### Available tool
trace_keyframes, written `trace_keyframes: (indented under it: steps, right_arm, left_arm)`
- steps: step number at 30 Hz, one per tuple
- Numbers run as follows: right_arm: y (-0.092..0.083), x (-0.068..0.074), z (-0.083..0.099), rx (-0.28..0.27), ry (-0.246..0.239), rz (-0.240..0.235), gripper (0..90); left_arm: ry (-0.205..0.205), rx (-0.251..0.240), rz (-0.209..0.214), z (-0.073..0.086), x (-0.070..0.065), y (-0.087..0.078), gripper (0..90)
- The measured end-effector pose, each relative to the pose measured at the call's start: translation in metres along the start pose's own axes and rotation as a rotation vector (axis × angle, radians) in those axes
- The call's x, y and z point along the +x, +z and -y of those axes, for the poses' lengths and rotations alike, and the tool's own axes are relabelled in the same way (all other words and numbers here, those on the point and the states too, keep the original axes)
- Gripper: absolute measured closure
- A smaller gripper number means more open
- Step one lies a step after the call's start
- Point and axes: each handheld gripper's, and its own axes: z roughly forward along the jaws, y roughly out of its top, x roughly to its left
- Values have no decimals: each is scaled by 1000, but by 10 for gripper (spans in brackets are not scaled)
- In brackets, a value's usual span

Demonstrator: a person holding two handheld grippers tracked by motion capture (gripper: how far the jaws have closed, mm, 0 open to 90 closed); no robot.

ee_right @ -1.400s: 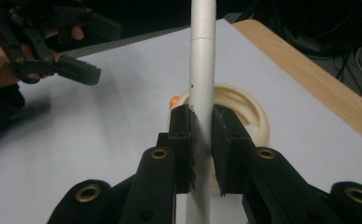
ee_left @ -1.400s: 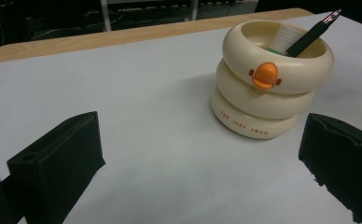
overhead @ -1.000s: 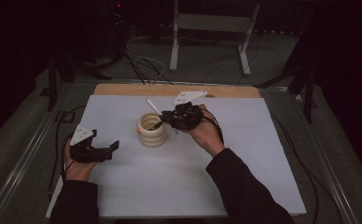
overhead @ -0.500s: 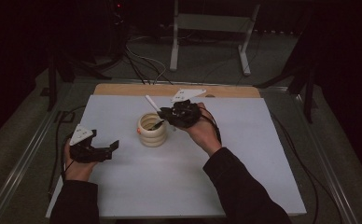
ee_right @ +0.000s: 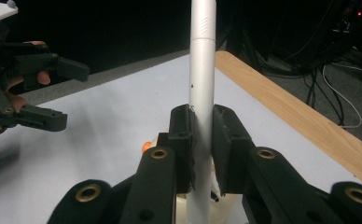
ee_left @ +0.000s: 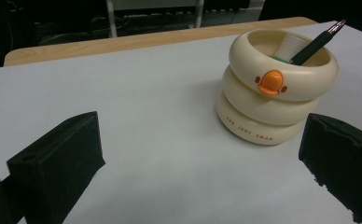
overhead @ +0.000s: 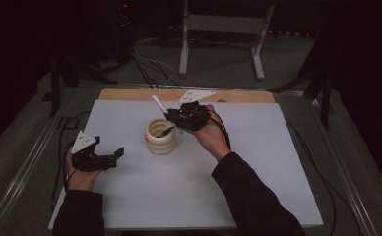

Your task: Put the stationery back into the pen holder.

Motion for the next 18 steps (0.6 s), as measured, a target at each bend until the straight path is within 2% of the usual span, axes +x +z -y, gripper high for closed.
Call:
trace_keyframes:
  steps: [4, 11, 18]
  right_arm:
    - [2, -2, -4, -11, 4, 3, 787]
    - [8, -2, -8, -26, 21, 7, 788]
    - [13, -3, -12, -52, 36, 15, 788]
  left_arm:
    - [5, 2, -3, 0, -1, 0, 2]
    - [-10, -6, -4, 1, 1, -2, 2]
    - [-4, 1, -2, 1, 1, -1, 1]
